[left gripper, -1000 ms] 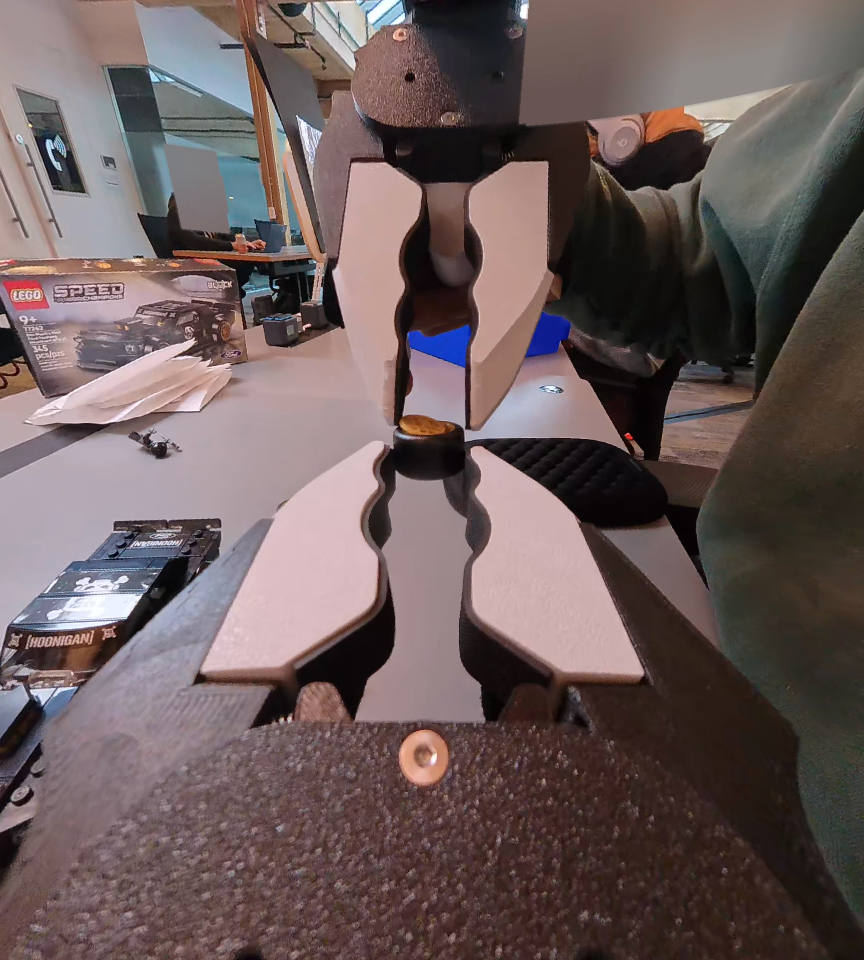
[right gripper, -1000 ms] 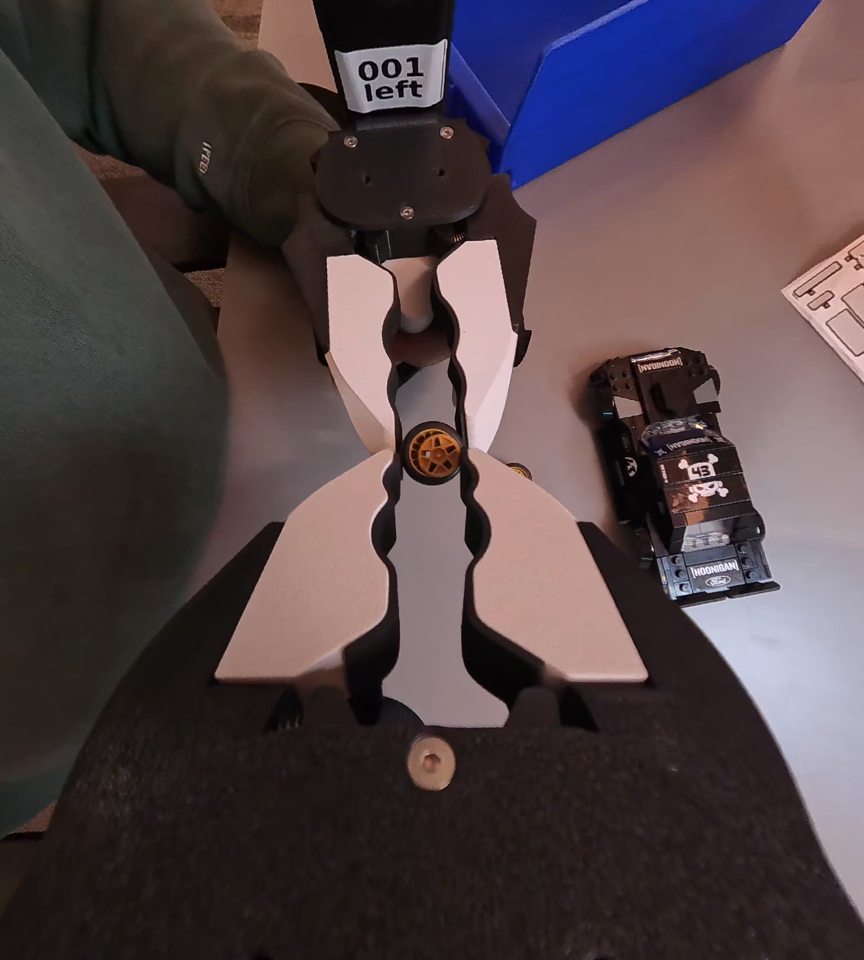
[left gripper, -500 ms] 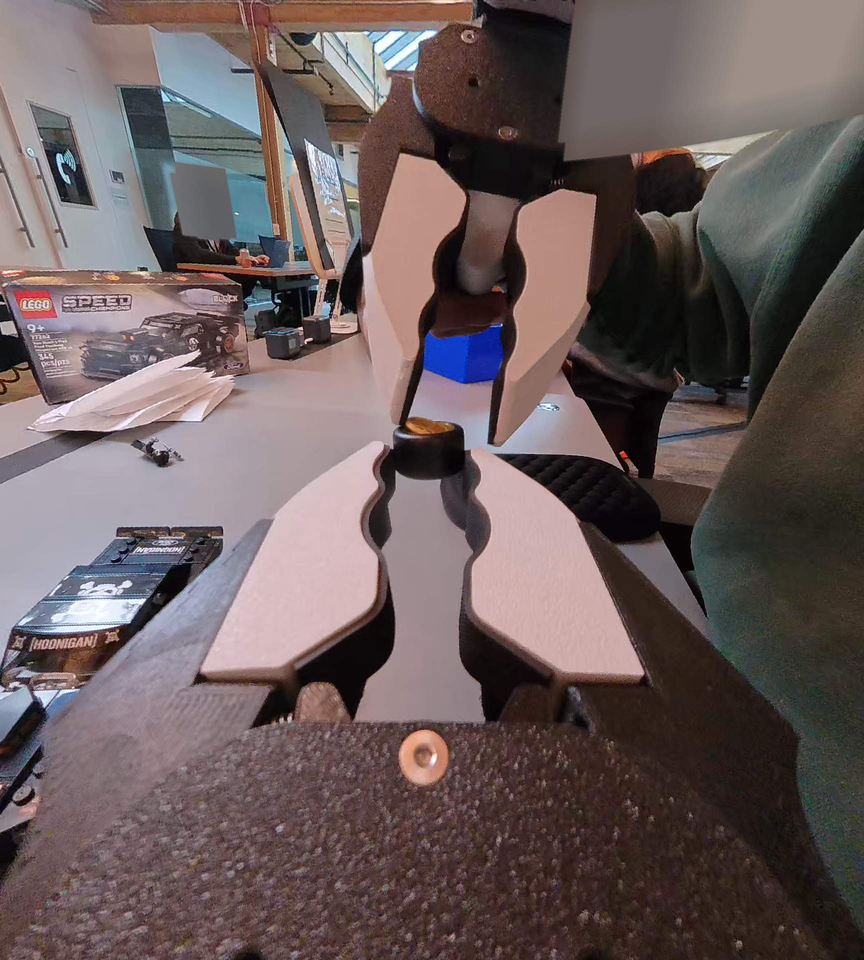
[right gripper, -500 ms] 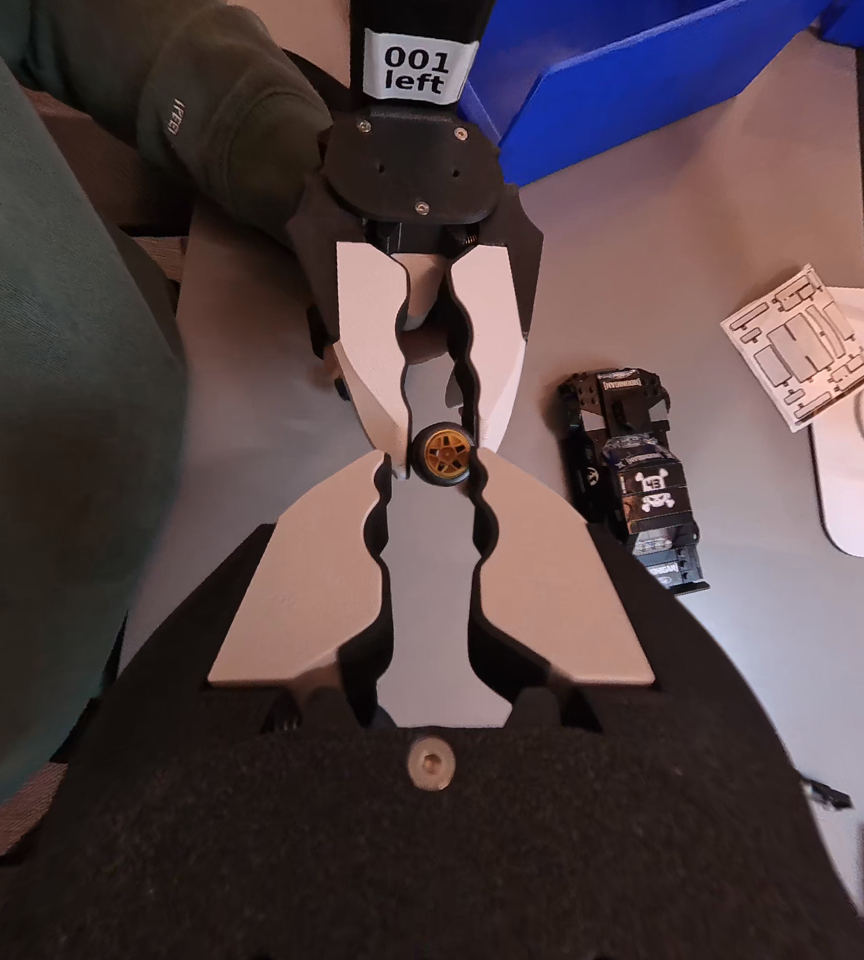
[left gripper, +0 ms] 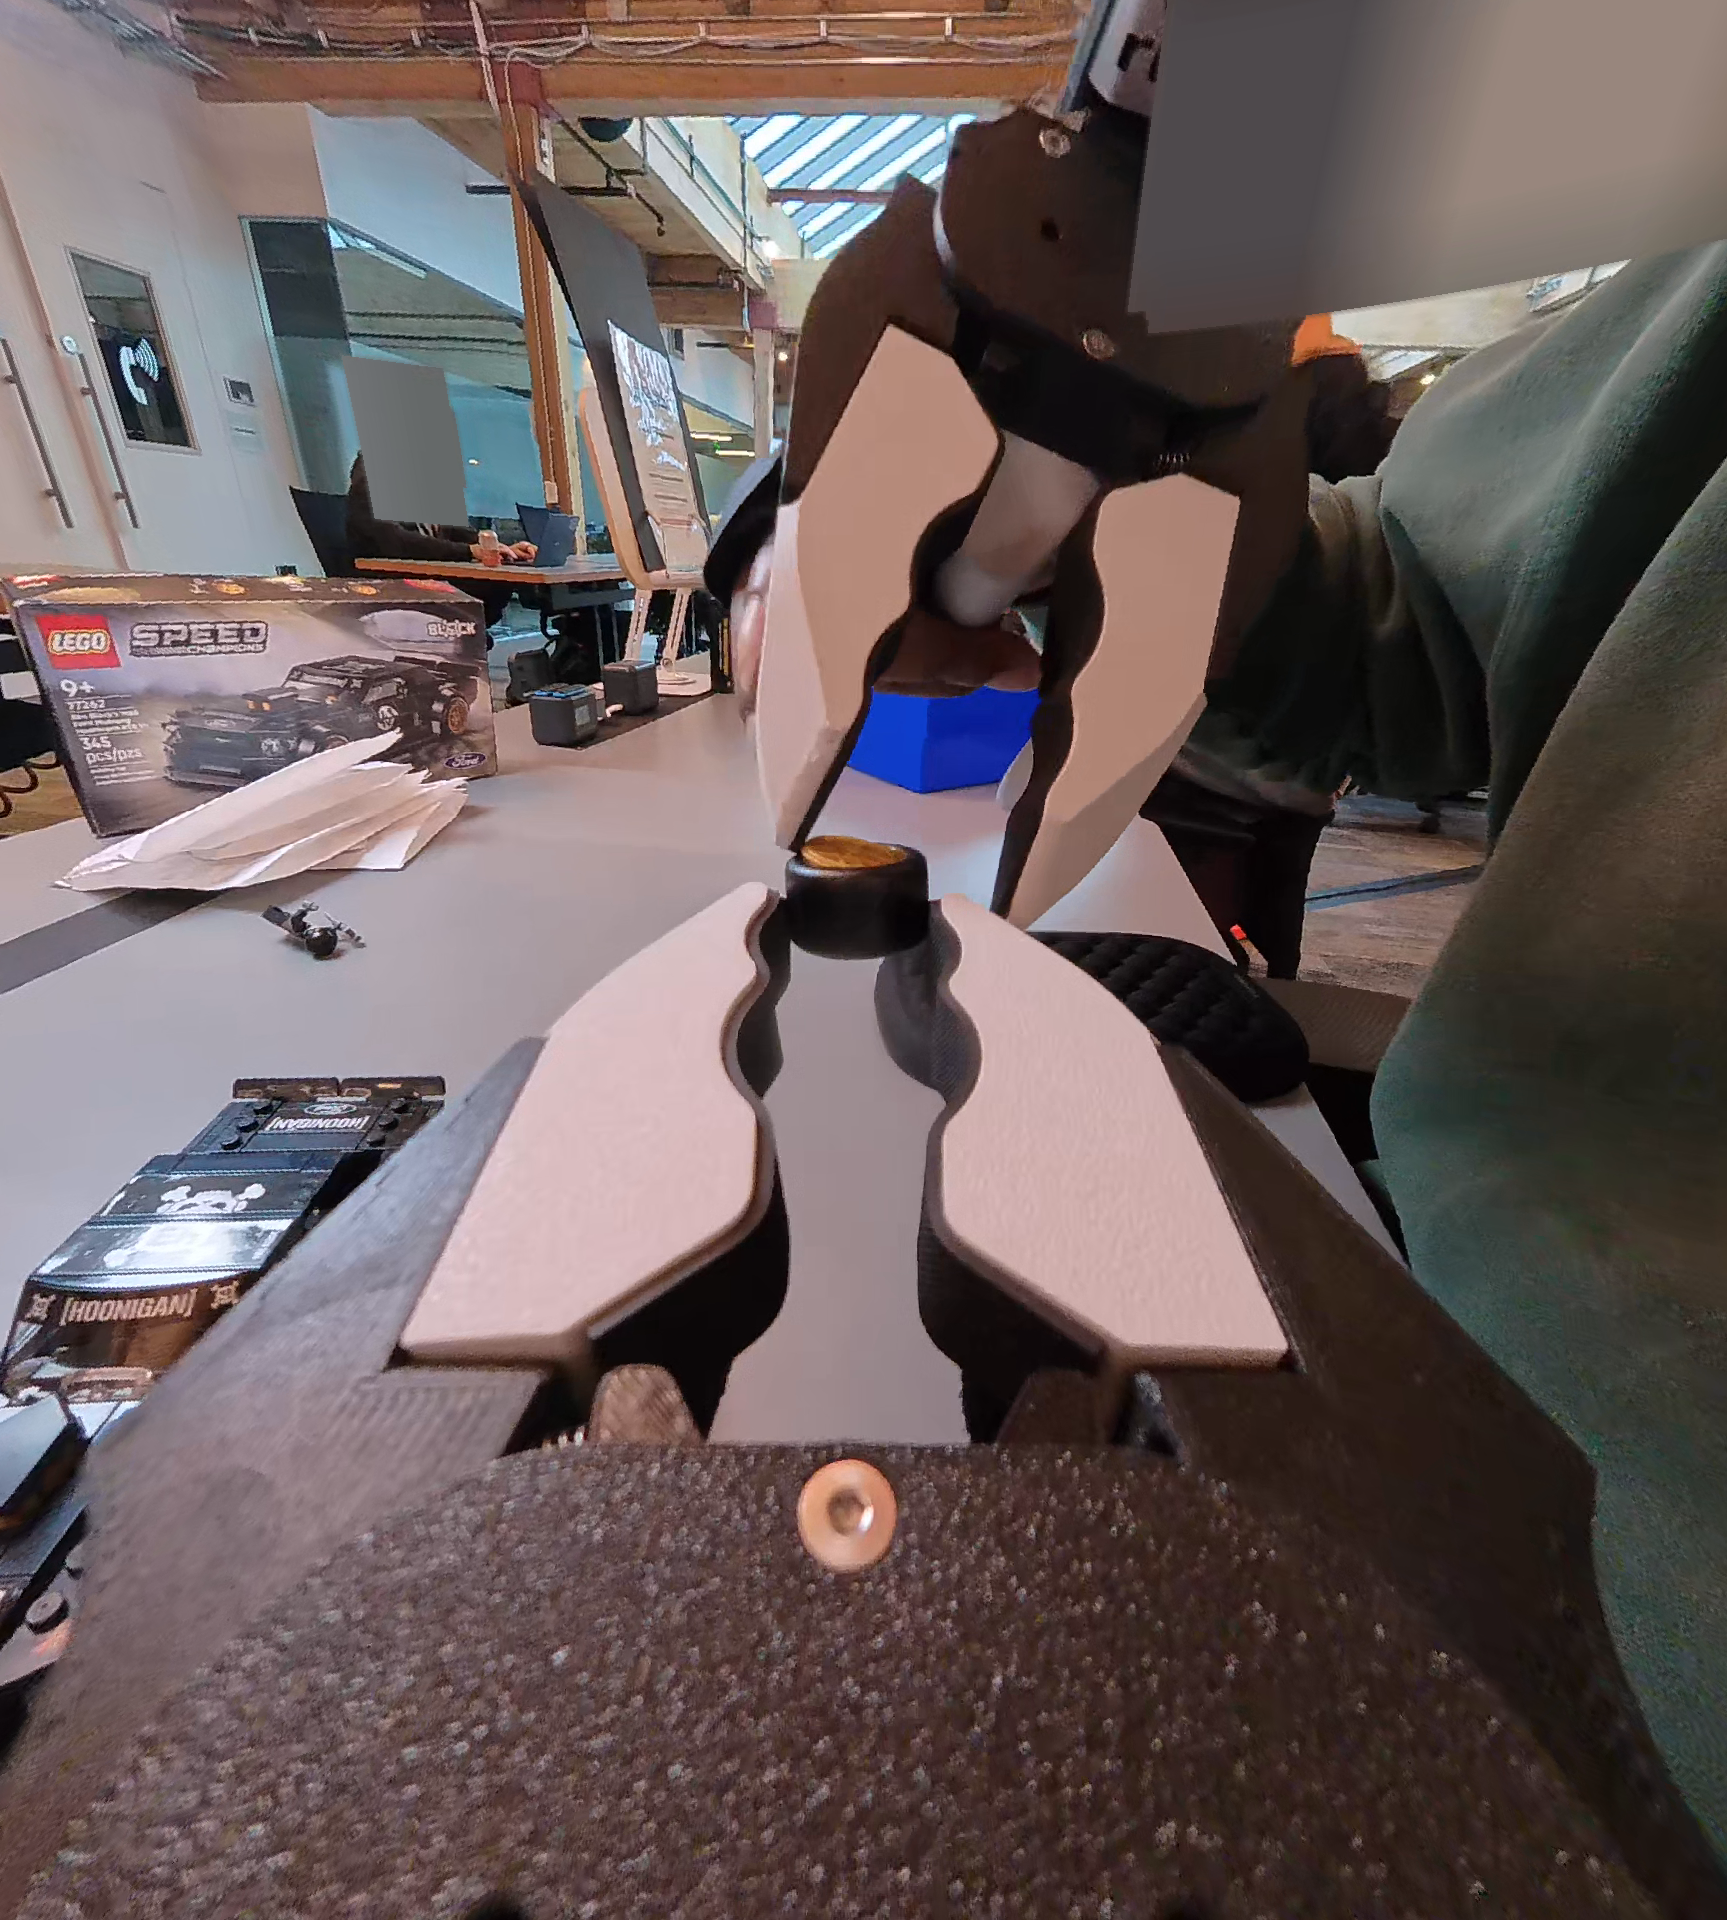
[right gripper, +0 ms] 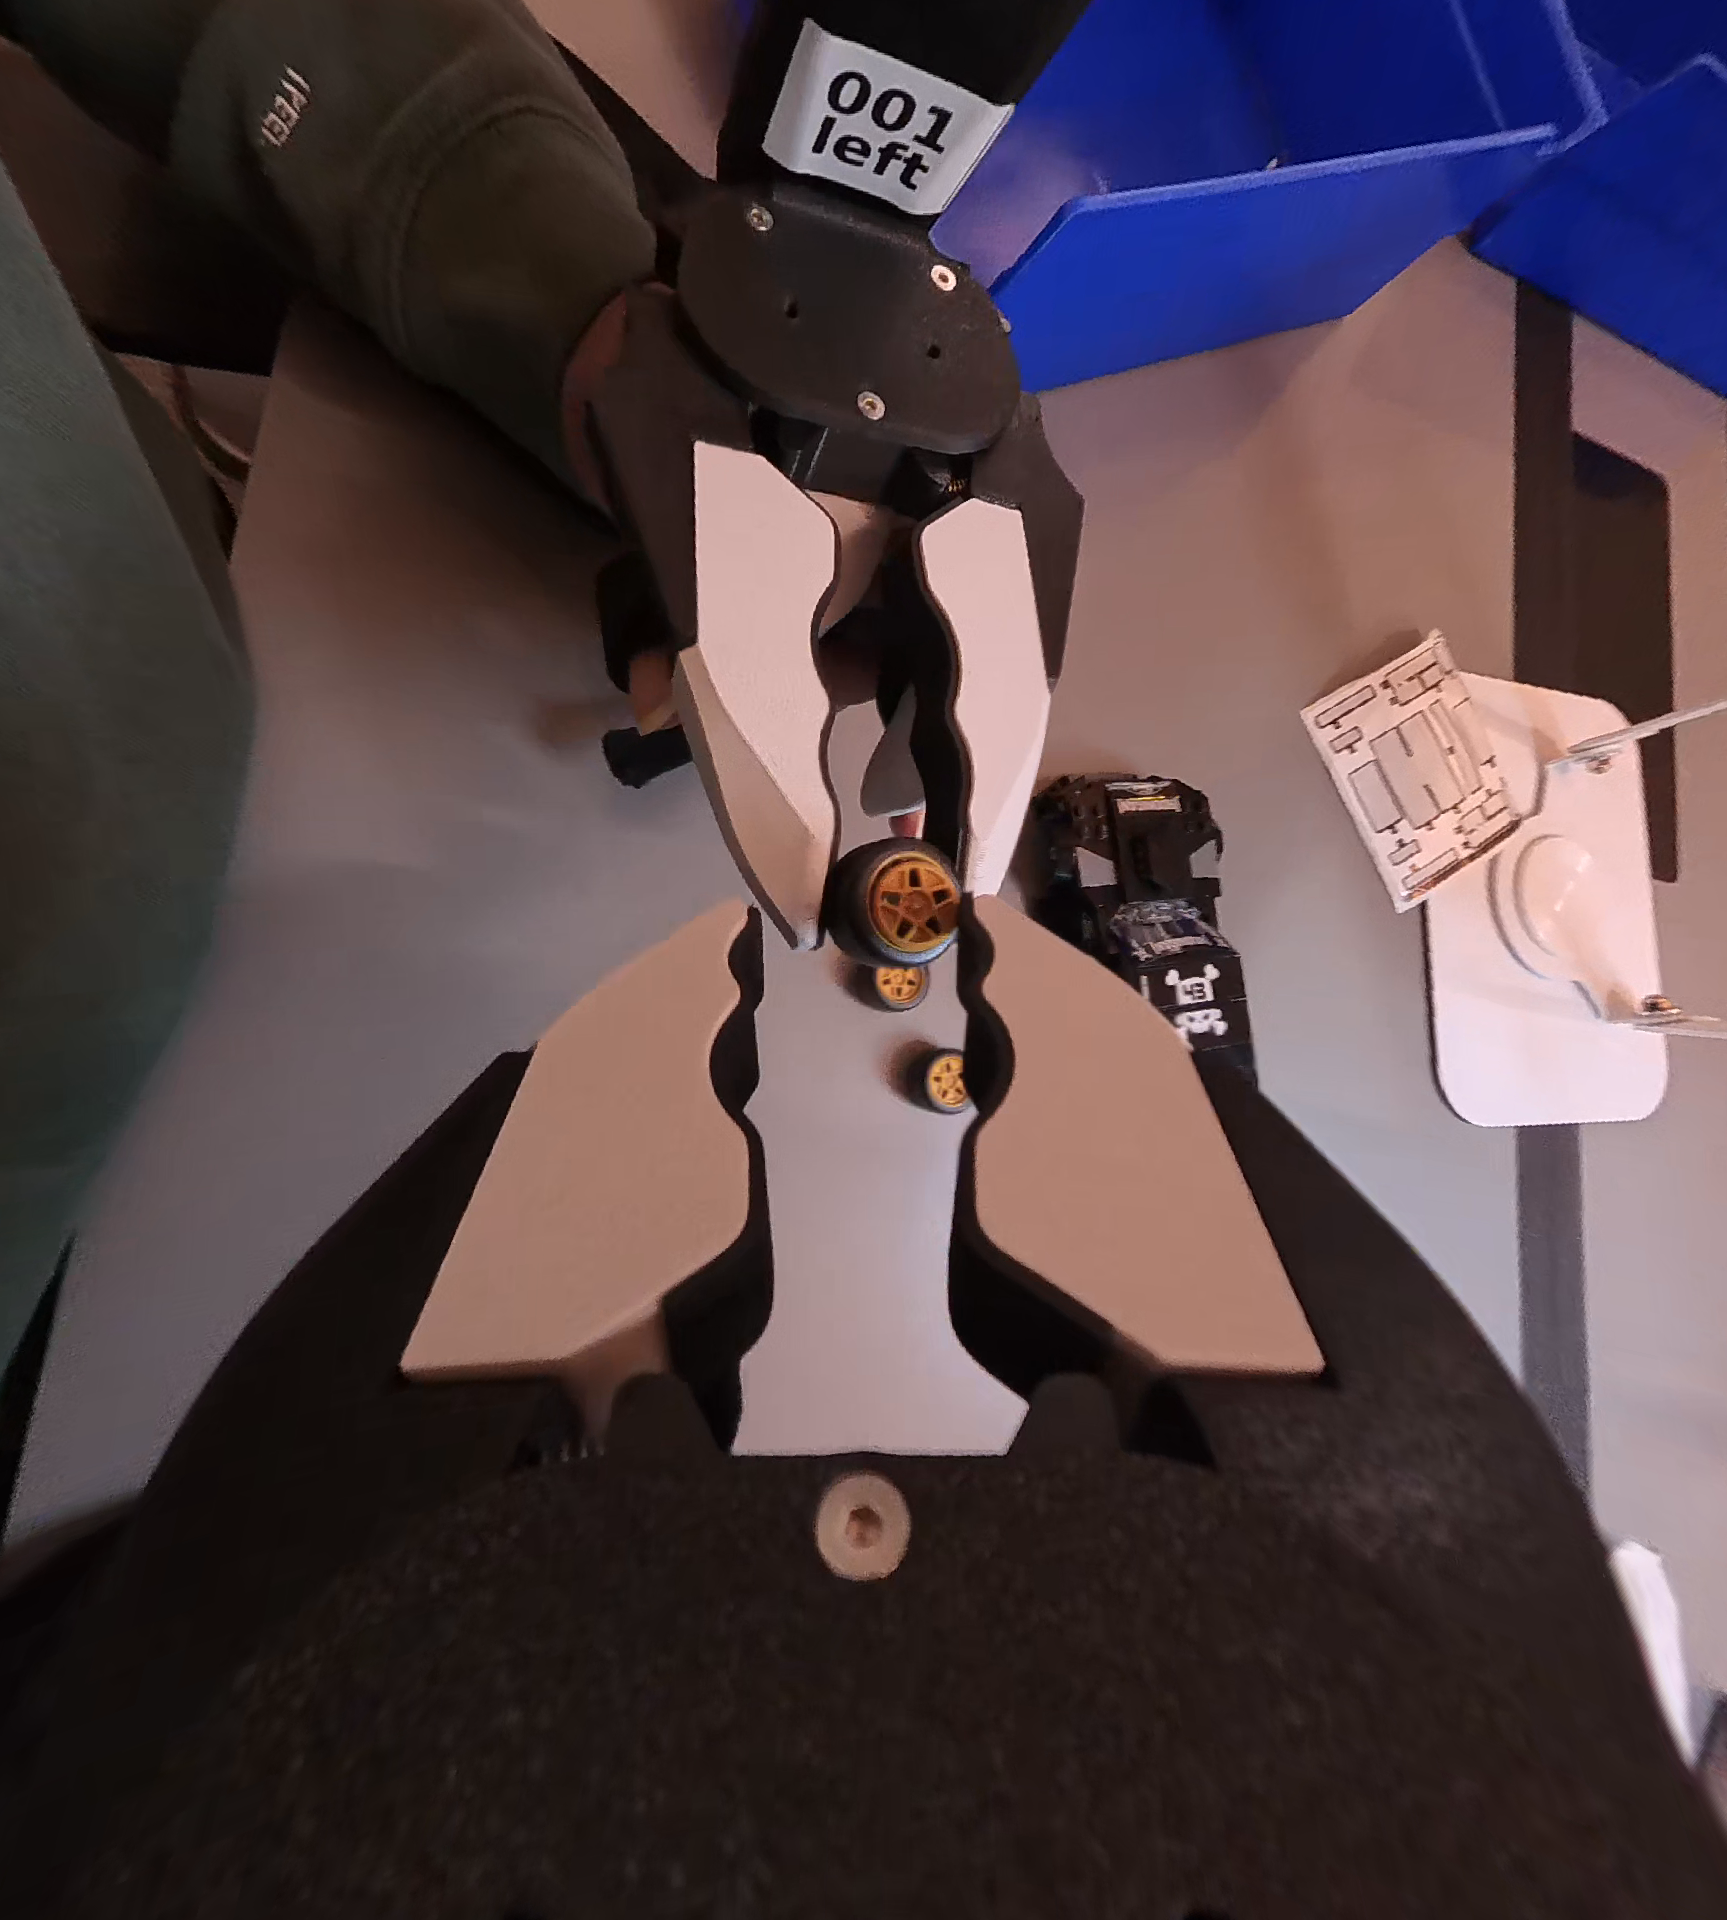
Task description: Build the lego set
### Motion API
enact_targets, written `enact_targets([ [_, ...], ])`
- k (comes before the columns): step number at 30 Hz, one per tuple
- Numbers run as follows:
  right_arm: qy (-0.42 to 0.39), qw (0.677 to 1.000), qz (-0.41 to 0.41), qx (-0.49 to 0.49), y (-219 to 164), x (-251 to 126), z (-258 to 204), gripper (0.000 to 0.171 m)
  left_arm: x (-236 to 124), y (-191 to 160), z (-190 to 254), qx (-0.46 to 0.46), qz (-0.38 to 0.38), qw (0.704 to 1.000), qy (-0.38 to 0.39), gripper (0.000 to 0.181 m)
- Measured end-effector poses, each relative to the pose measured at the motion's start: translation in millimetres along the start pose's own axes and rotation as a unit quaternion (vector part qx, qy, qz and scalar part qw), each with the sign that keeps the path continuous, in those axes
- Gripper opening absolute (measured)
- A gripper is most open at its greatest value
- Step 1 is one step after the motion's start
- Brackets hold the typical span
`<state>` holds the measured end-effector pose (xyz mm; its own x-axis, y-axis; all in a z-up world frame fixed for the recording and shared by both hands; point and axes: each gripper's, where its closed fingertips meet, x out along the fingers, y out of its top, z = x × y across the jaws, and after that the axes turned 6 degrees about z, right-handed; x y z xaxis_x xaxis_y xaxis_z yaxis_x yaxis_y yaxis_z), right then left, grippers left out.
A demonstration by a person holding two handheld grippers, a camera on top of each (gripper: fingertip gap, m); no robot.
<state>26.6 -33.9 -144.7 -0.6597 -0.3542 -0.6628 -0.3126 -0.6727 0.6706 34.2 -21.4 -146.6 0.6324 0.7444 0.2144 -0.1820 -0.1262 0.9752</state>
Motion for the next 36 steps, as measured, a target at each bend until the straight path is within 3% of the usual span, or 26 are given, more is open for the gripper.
enact_targets([
  [7,-0.048,0.997,0.023,-0.058,7.8,-1.5,3.3,0.038,-2.7,8.2,-1.6,-0.011,0.022,1.000,0.001,0.025],
  [14,-0.064,0.994,0.076,-0.053,10.5,-8.7,9.3,0.038,-4.0,8.9,-3.2,-0.016,0.022,1.000,0.004,0.025],
  [19,-0.085,0.983,0.115,-0.116,0.8,-8.4,6.6,0.035,-5.1,3.3,-7.4,-0.050,0.002,0.999,0.008,0.025],
  [30,-0.095,0.972,0.115,-0.182,-0.7,6.4,-0.2,0.029,-3.6,-1.8,-3.3,-0.079,-0.017,0.997,-0.008,0.025],
  [36,-0.092,0.975,0.131,-0.156,2.2,4.2,-1.8,0.022,-3.1,0.7,2.0,-0.109,-0.007,0.994,-0.021,0.025],
])
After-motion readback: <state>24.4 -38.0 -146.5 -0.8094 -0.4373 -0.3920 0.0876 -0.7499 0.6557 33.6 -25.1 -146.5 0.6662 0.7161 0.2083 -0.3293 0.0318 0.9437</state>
